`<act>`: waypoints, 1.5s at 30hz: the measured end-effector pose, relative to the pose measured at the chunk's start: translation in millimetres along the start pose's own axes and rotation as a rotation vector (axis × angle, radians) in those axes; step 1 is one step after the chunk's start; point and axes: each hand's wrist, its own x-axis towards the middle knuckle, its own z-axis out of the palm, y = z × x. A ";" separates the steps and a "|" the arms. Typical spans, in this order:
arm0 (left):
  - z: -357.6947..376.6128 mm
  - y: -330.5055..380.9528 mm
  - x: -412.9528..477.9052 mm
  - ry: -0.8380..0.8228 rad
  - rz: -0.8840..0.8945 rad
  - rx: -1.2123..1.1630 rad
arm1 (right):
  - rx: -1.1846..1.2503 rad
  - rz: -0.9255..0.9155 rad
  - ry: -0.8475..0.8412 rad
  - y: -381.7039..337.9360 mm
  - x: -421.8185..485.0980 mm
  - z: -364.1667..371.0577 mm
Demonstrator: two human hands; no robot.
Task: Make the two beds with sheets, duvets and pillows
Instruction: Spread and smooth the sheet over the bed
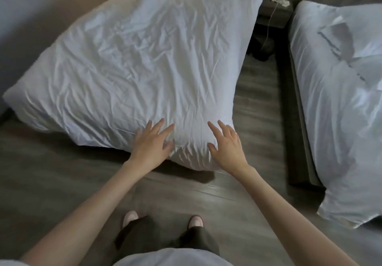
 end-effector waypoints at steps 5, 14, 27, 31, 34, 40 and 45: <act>-50.7 -101.7 -20.6 0.131 -0.137 -0.024 | -0.020 -0.157 0.001 -103.4 45.6 9.0; -138.4 -330.5 -76.8 0.253 -0.310 0.047 | -0.011 -0.299 -0.064 -329.2 105.8 75.5; -216.5 -586.0 -70.8 0.316 -0.441 0.001 | -0.027 -0.478 -0.080 -582.0 237.6 145.8; -243.0 -669.9 -29.7 0.315 -0.441 0.002 | -0.048 -0.501 -0.075 -644.6 300.2 170.1; -271.6 -727.7 8.6 0.290 -0.409 0.023 | -0.035 -0.479 -0.081 -689.6 348.3 186.3; -309.4 -819.5 67.5 0.232 -0.354 0.061 | -0.047 -0.404 -0.155 -772.6 424.7 223.6; -302.7 -888.4 113.2 0.127 -0.284 0.022 | -0.076 -0.307 -0.172 -807.9 464.3 256.8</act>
